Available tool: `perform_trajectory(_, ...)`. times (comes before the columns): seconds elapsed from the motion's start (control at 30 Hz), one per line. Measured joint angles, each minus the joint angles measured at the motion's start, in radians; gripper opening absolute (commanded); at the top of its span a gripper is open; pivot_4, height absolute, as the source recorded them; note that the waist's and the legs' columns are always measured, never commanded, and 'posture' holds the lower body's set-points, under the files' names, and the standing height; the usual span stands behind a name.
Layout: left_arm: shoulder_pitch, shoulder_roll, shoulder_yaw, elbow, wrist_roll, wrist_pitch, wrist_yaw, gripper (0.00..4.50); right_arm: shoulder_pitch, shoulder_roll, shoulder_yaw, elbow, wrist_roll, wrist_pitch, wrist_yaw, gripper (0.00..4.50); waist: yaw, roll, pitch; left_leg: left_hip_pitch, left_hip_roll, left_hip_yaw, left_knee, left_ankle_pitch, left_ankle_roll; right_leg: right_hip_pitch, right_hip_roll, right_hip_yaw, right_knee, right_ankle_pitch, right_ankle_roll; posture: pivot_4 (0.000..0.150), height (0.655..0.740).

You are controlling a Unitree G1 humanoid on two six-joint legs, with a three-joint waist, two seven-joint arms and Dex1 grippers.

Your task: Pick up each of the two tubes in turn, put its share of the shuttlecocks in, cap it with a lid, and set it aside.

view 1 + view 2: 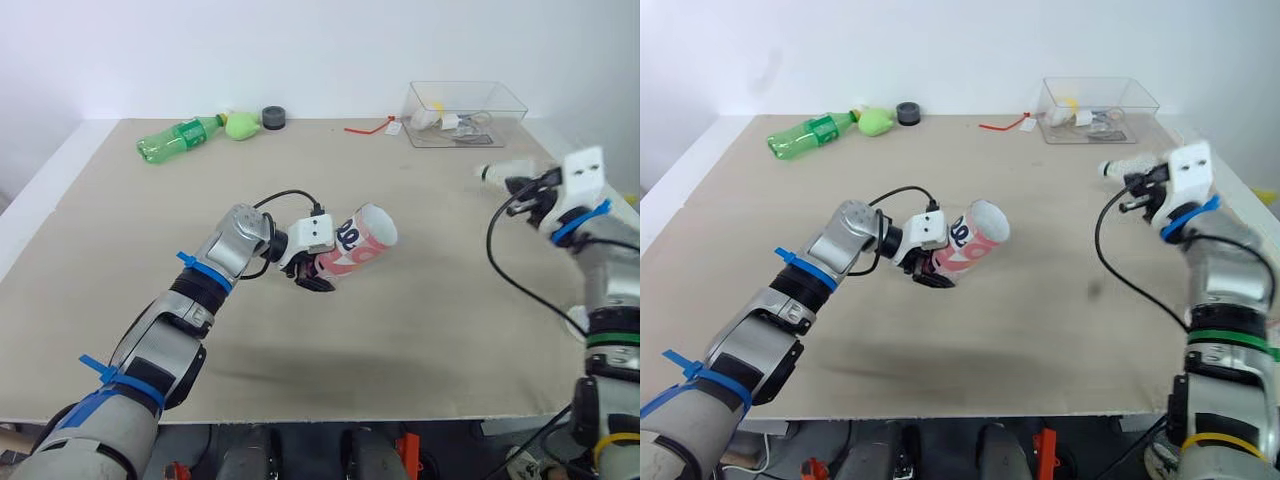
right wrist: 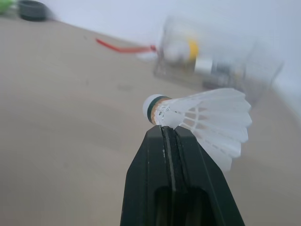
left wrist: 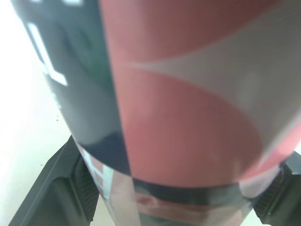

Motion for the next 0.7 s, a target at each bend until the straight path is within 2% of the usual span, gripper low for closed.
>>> perform_trajectory(0.2, -0.014, -0.004, 0.0, 0.037, 0.006, -0.036, -0.001, 3.65, -0.019, -0.068, 0.03, -0.196, 0.063, 0.013, 0.201, 0.12, 0.0, 0.001, 0.0, 0.0, 0.001, 0.001, 0.0, 0.0, 0.0, 0.0, 0.001, 0.0, 0.0, 0.0, 0.0, 0.15, 0.74)
perform_trajectory(0.33, -0.034, -0.023, 0.009, 0.087, 0.0, -0.053, -0.001, 3.65, -0.061, -0.154, 0.097, -0.438, 0.145, -0.044, 0.465, 0.12, 0.003, 0.001, 0.001, -0.001, 0.001, 0.0, 0.0, 0.0, 0.0, -0.001, 0.001, 0.0, 0.0, 0.0, 0.001, 0.15, 0.74)
perform_trajectory(0.5, -0.041, -0.033, 0.036, 0.124, -0.021, -0.048, -0.007, 3.65, -0.053, -0.168, 0.16, -0.503, 0.139, -0.098, 0.585, 0.12, 0.004, -0.002, 0.003, -0.004, 0.001, 0.002, 0.002, 0.0, 0.0, -0.004, -0.001, 0.0, 0.0, 0.0, 0.0, 0.15, 0.74)
perform_trajectory(0.7, -0.044, -0.033, 0.04, 0.131, -0.023, -0.052, -0.014, 3.65, -0.036, -0.171, 0.189, -0.51, 0.104, -0.155, 0.638, 0.12, 0.004, -0.002, 0.003, -0.006, 0.001, 0.003, 0.003, 0.0, 0.0, -0.007, -0.001, -0.001, 0.0, 0.003, -0.003, 0.15, 0.74)
